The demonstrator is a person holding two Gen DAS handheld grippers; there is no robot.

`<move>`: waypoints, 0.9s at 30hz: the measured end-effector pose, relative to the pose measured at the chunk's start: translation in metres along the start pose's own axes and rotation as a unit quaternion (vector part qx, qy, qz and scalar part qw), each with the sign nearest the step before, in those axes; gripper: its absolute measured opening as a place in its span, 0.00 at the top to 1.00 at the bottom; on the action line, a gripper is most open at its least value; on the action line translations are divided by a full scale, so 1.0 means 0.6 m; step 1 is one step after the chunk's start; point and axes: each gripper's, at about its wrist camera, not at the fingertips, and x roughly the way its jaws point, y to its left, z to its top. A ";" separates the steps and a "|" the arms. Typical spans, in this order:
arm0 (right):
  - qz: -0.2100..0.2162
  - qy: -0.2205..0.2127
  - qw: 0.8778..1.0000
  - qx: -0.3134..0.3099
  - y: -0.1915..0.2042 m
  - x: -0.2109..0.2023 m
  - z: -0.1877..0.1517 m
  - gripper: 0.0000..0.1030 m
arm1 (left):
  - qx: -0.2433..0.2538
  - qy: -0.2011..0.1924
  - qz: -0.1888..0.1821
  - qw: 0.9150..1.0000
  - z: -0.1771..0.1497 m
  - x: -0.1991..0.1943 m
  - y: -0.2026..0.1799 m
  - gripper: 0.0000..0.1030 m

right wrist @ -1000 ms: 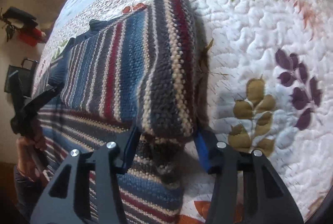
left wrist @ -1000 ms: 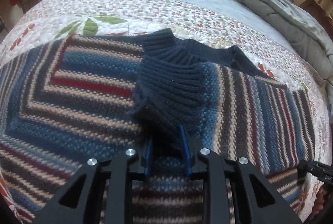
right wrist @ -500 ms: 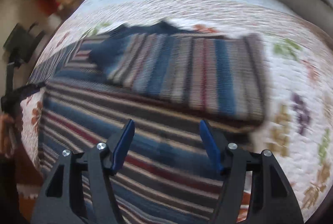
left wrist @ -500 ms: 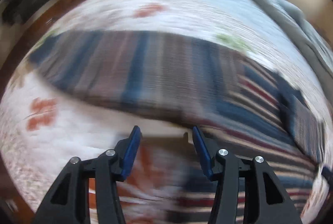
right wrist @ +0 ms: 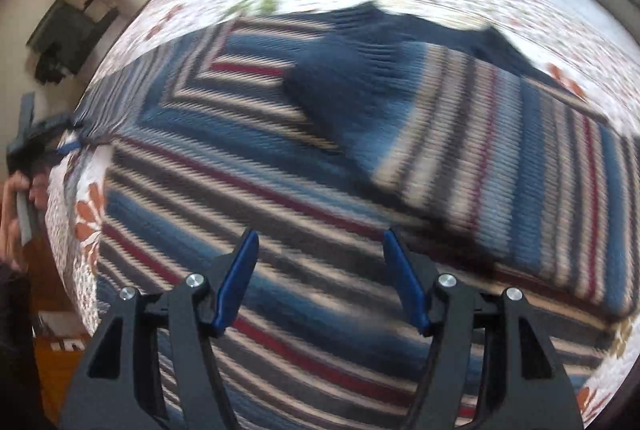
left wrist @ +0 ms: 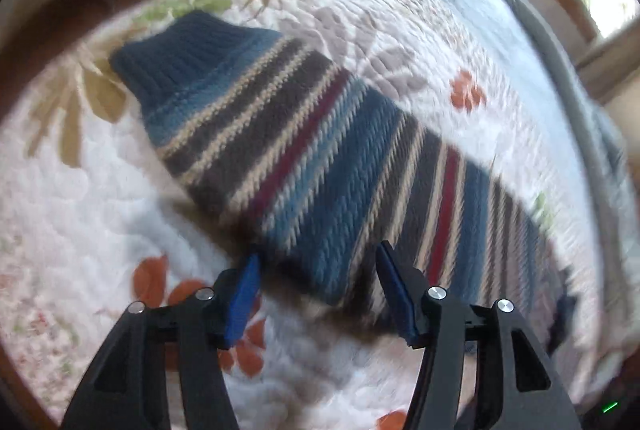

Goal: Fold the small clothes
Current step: 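Grasp the other sleeve cuff with the left gripper and fold it across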

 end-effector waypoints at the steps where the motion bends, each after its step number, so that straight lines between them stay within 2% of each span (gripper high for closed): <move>1: 0.005 0.001 1.000 -0.006 0.010 0.003 0.000 0.37 | -0.026 0.001 -0.018 0.999 0.010 0.002 0.015 0.43; 3: 0.015 0.004 1.000 -0.017 0.028 0.009 -0.003 0.37 | -0.076 -0.005 -0.051 0.996 0.029 0.005 0.044 0.43; 8: -0.006 0.011 0.999 -0.044 0.038 0.023 -0.016 0.37 | -0.136 -0.019 -0.078 0.987 0.058 0.011 0.079 0.46; 9: -0.008 0.011 0.999 -0.045 0.035 0.022 -0.019 0.37 | -0.141 -0.018 -0.076 0.987 0.060 0.014 0.080 0.60; 11: -0.012 0.008 0.999 -0.040 0.023 0.016 -0.022 0.35 | -0.118 -0.020 -0.064 0.991 0.063 0.016 0.069 0.87; 15: -0.019 0.000 0.999 -0.040 0.001 0.000 -0.038 0.33 | -0.102 -0.057 -0.087 0.989 0.053 -0.001 0.045 0.89; 17: -0.021 -0.002 0.999 -0.040 -0.008 -0.008 -0.046 0.33 | -0.062 -0.088 -0.078 0.991 0.042 -0.018 0.004 0.89; 21: -0.020 -0.002 0.999 -0.034 -0.026 -0.017 -0.063 0.32 | 0.057 -0.130 -0.101 0.985 -0.001 -0.058 -0.114 0.90; 23: -0.019 -0.001 0.999 -0.031 -0.036 -0.020 -0.071 0.32 | 0.154 -0.137 -0.114 0.972 -0.048 -0.074 -0.202 0.90; 24: -0.018 -0.001 0.999 -0.028 -0.040 -0.022 -0.075 0.32 | 0.212 -0.128 -0.124 0.961 -0.085 -0.078 -0.253 0.90; 26: -0.016 0.000 1.000 -0.024 -0.046 -0.024 -0.081 0.32 | 0.289 -0.100 -0.142 0.941 -0.142 -0.079 -0.315 0.89; 27: -0.016 0.000 1.000 -0.020 -0.052 -0.026 -0.084 0.32 | 0.334 -0.076 -0.152 0.927 -0.177 -0.075 -0.347 0.88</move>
